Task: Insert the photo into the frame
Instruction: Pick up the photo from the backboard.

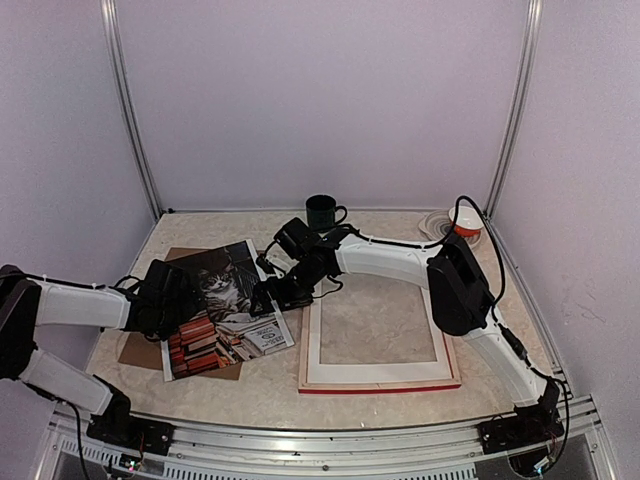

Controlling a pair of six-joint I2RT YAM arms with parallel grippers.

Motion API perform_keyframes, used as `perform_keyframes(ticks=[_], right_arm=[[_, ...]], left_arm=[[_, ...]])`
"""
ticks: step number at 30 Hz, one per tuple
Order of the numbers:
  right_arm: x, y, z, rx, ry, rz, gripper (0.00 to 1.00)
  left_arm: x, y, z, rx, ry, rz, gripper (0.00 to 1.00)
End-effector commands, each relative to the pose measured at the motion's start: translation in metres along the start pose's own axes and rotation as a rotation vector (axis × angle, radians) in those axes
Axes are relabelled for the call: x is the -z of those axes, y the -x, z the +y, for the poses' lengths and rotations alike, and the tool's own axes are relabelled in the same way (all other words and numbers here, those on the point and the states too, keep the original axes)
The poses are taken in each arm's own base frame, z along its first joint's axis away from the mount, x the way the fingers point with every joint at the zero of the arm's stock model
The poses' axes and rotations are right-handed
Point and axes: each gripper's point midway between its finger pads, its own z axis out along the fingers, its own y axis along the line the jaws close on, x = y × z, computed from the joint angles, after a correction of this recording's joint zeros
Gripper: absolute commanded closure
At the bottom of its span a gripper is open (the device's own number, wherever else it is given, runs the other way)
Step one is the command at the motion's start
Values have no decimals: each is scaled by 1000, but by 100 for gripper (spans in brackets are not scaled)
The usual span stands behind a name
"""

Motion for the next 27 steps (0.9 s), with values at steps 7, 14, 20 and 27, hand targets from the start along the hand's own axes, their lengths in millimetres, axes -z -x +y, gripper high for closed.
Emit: perform_keyframes(ticks=[7,14,20,27], right_arm=[[-1,-4,12,-11,36,16,1],[20,7,24,-22,129,-29,1],[36,14,35,-46,237,-67,1],[47,19,29,-69,242,-94,1]], left_arm=[[-4,-20,13,-7,29,82,1],[-4,-23,16,-3,26,88,1],[-4,-25,18,-2,25,91,1],[-2,-25,20,-1,22,85,1]])
